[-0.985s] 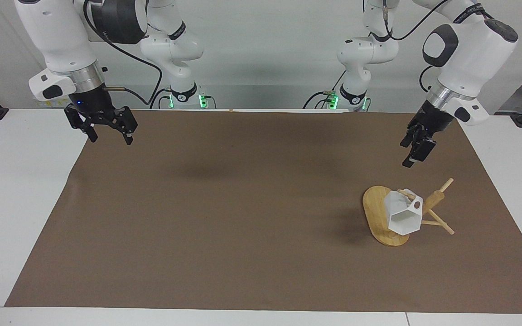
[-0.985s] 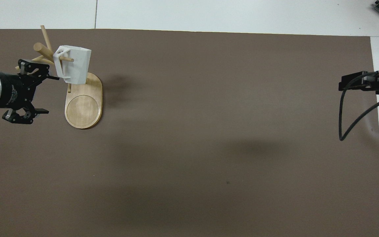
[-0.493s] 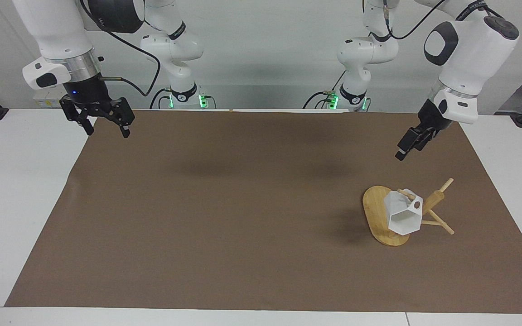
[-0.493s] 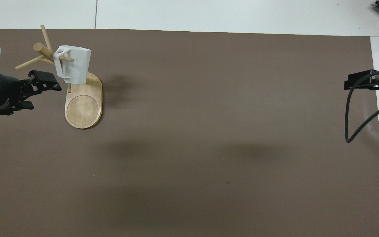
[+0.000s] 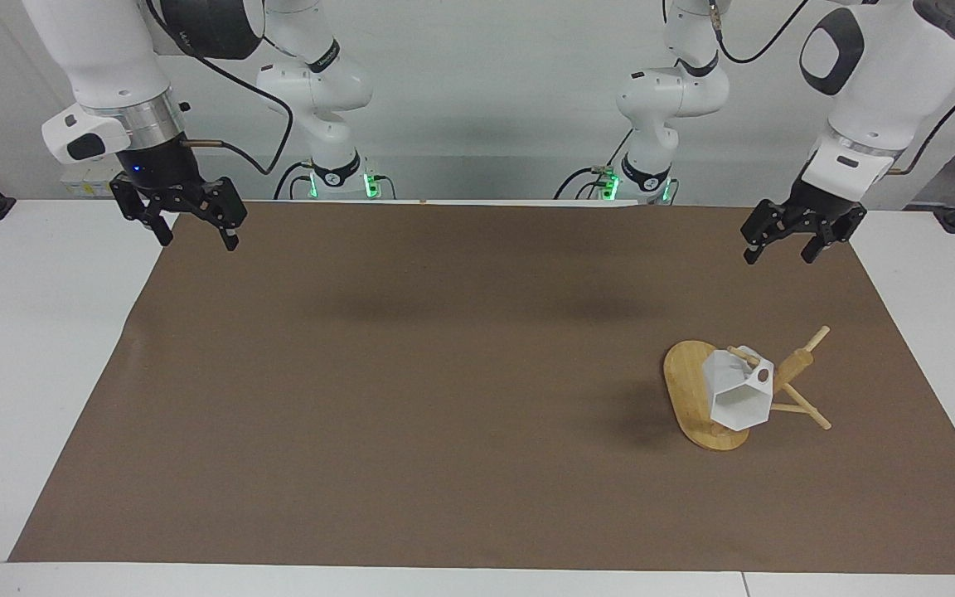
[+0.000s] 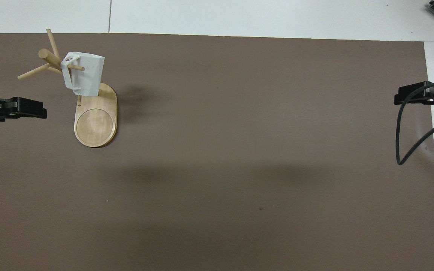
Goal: Hang cup on rack
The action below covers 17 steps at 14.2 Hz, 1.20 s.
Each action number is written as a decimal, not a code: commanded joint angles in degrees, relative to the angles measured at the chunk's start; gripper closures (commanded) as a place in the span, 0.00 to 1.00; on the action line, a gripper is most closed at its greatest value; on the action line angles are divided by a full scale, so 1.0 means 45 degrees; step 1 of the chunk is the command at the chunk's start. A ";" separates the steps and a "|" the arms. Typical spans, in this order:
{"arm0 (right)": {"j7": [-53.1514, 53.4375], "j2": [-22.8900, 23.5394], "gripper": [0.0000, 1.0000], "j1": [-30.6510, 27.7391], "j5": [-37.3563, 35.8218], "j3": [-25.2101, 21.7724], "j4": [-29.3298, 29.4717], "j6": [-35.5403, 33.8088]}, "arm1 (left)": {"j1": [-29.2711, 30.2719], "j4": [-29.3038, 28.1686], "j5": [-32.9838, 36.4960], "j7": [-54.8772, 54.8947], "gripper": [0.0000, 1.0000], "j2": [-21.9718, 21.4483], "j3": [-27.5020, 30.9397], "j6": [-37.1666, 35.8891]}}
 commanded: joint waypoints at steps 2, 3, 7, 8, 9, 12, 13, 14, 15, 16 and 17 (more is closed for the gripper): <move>-0.0280 -0.0297 0.00 0.0036 0.0321 -0.0108 -0.0222 -0.0131 | -0.0655 0.1795 0.0644 0.0581 0.00 0.0208 0.0479 -0.2107; -0.0280 -0.0278 0.00 0.0017 0.0302 -0.0147 -0.0221 -0.0073 | -0.1004 0.2166 0.0664 0.0621 0.00 0.0382 0.0596 -0.2517; -0.0300 -0.0375 0.00 0.0056 0.0321 -0.0108 -0.0221 -0.1123 | -0.1029 0.3419 0.0801 0.1810 0.00 0.0891 0.0969 -0.3810; -0.0300 -0.0433 0.00 0.0056 0.0321 -0.0108 -0.0221 -0.1475 | -0.1007 0.3419 0.0782 0.1871 0.00 0.0872 0.0948 -0.3868; -0.0319 -0.0434 0.00 0.0056 0.0321 -0.0108 -0.0221 -0.1555 | -0.1027 0.3419 0.0743 0.1871 0.00 0.0833 0.0948 -0.3985; -0.0319 -0.0453 0.00 0.0037 0.0321 -0.0108 -0.0221 -0.1576 | -0.1066 0.3381 0.0723 0.1891 0.00 0.0794 0.0968 -0.3849; -0.0319 -0.0454 0.00 0.0017 0.0321 -0.0127 -0.0221 -0.1537 | -0.1066 0.3380 0.0704 0.1872 0.00 0.0794 0.0948 -0.3830; -0.0281 -0.0454 0.00 0.0017 0.0321 -0.0147 -0.0221 -0.1556 | -0.1143 0.3380 0.0703 0.1871 0.00 0.0794 0.0968 -0.3772; -0.0280 -0.0434 0.00 0.0017 0.0321 -0.0147 -0.0221 -0.1556 | -0.1163 0.3380 0.0703 0.1871 0.00 0.0794 0.0968 -0.3674; -0.0300 -0.0453 0.00 0.0017 0.0321 -0.0147 -0.0221 -0.1556 | -0.1164 0.3342 0.0684 0.1871 0.00 0.0774 0.0948 -0.3693; -0.0300 -0.0454 0.00 0.0036 0.0321 -0.0128 -0.0221 -0.1556 | -0.1164 0.3264 0.0664 0.1871 0.00 0.0736 0.0968 -0.3693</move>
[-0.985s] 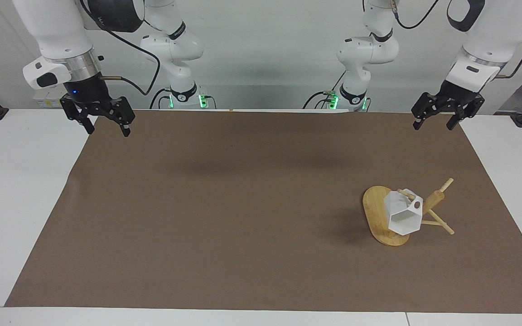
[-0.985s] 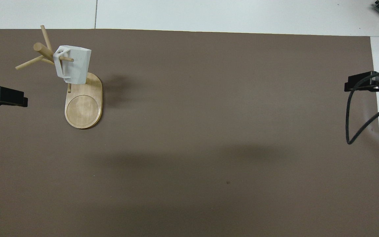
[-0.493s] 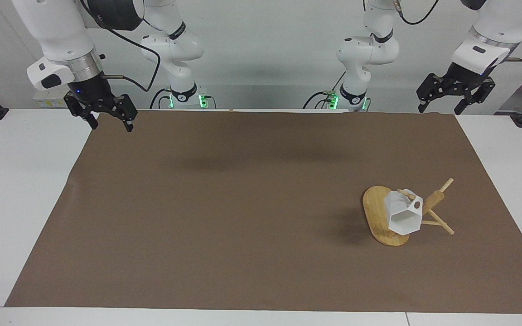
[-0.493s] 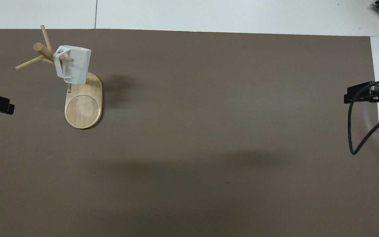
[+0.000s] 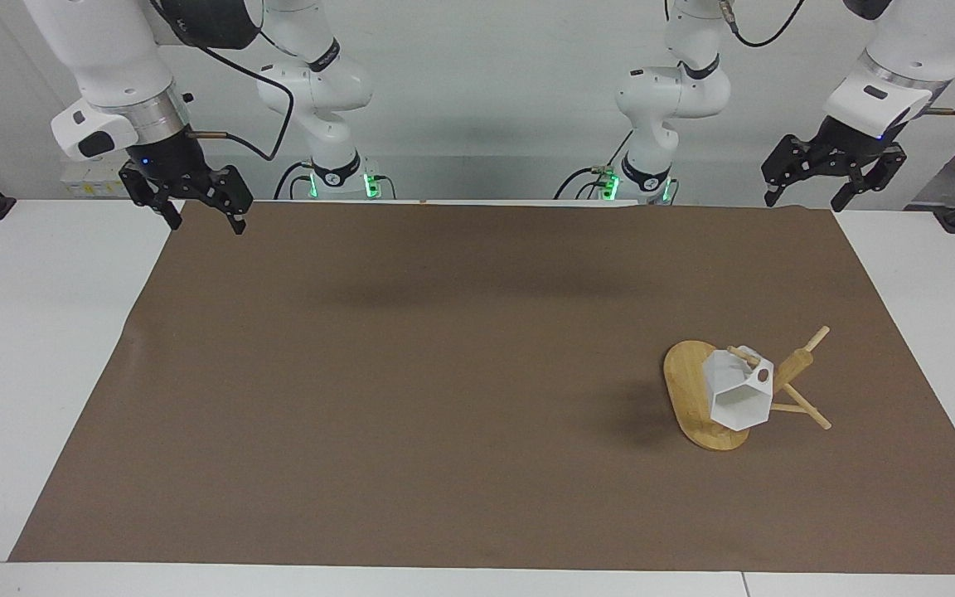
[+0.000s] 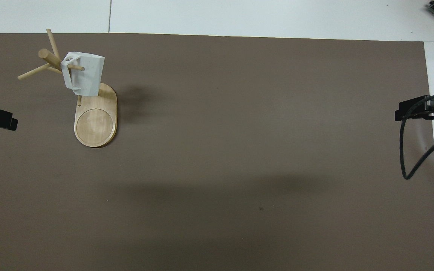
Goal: Hang cup on rack
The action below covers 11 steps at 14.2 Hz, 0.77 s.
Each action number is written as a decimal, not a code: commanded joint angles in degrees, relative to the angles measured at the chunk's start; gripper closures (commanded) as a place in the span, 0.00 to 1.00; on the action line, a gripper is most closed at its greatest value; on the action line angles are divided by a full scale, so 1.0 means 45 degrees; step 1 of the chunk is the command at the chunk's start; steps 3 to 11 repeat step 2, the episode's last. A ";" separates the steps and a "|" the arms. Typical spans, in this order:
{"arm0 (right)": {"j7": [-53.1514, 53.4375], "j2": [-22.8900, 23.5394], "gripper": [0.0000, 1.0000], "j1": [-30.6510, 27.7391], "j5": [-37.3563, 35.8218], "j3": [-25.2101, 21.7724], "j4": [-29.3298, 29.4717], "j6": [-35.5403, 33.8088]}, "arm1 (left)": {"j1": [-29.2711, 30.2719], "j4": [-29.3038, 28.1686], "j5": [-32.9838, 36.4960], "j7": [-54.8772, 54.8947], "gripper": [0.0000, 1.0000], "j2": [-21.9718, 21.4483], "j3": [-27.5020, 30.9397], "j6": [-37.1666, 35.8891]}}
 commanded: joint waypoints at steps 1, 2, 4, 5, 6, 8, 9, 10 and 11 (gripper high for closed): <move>-0.0297 -0.0214 0.00 0.0008 0.0307 -0.0086 -0.0219 -0.0055 | -0.0148 0.0168 0.0142 0.0156 0.00 0.0108 0.0133 -0.0176; -0.0297 -0.0233 0.00 0.0008 0.0307 -0.0086 -0.0219 -0.0055 | -0.0109 0.0128 0.0142 0.0156 0.00 0.0088 0.0133 -0.0215; -0.0297 -0.0233 0.00 0.0008 0.0307 -0.0086 -0.0219 -0.0055 | -0.0109 0.0128 0.0142 0.0156 0.00 0.0088 0.0133 -0.0215; -0.0297 -0.0233 0.00 0.0008 0.0307 -0.0086 -0.0219 -0.0055 | -0.0109 0.0128 0.0142 0.0156 0.00 0.0088 0.0133 -0.0215; -0.0297 -0.0233 0.00 0.0008 0.0307 -0.0086 -0.0219 -0.0055 | -0.0109 0.0128 0.0142 0.0156 0.00 0.0088 0.0133 -0.0215; -0.0297 -0.0233 0.00 0.0008 0.0307 -0.0086 -0.0219 -0.0055 | -0.0109 0.0128 0.0142 0.0156 0.00 0.0088 0.0133 -0.0215; -0.0297 -0.0233 0.00 0.0008 0.0307 -0.0086 -0.0219 -0.0055 | -0.0109 0.0128 0.0142 0.0156 0.00 0.0088 0.0133 -0.0215; -0.0297 -0.0233 0.00 0.0008 0.0307 -0.0086 -0.0219 -0.0055 | -0.0109 0.0128 0.0142 0.0156 0.00 0.0088 0.0133 -0.0215; -0.0297 -0.0233 0.00 0.0008 0.0307 -0.0086 -0.0219 -0.0055 | -0.0109 0.0128 0.0142 0.0156 0.00 0.0088 0.0133 -0.0215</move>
